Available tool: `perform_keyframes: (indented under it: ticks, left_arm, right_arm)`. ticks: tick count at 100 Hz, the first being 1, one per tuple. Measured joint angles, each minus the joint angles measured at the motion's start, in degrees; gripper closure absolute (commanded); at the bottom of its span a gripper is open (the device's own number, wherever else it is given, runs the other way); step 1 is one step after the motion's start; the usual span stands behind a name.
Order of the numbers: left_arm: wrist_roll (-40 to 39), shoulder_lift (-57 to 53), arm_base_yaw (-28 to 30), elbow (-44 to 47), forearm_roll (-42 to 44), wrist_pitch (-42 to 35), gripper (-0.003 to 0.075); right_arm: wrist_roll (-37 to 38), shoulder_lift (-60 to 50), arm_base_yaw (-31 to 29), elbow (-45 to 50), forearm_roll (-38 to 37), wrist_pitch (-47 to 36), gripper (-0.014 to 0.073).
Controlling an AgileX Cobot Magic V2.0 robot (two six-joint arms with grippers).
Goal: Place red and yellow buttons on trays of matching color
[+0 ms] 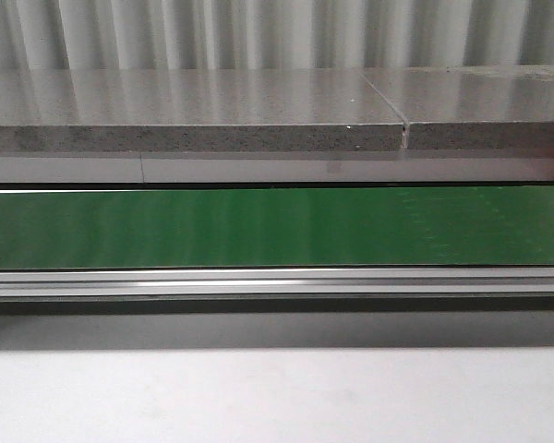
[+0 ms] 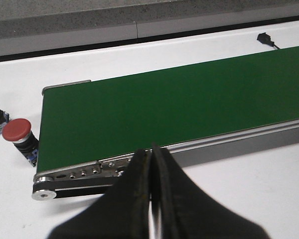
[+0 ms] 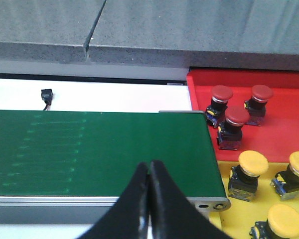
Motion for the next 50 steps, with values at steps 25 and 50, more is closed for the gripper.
perform_keyframes:
  ticks: [25, 50]
  left_arm:
    - [0.0, 0.0, 0.0, 0.0, 0.0, 0.0, 0.0741]
    - [0.0, 0.0, 0.0, 0.0, 0.0, 0.0, 0.0741]
  right_arm:
    - [0.0, -8.59, 0.0, 4.0, 0.0, 0.32, 0.0681]
    - [0.0, -8.88, 0.0, 4.38, 0.0, 1.4, 0.0681]
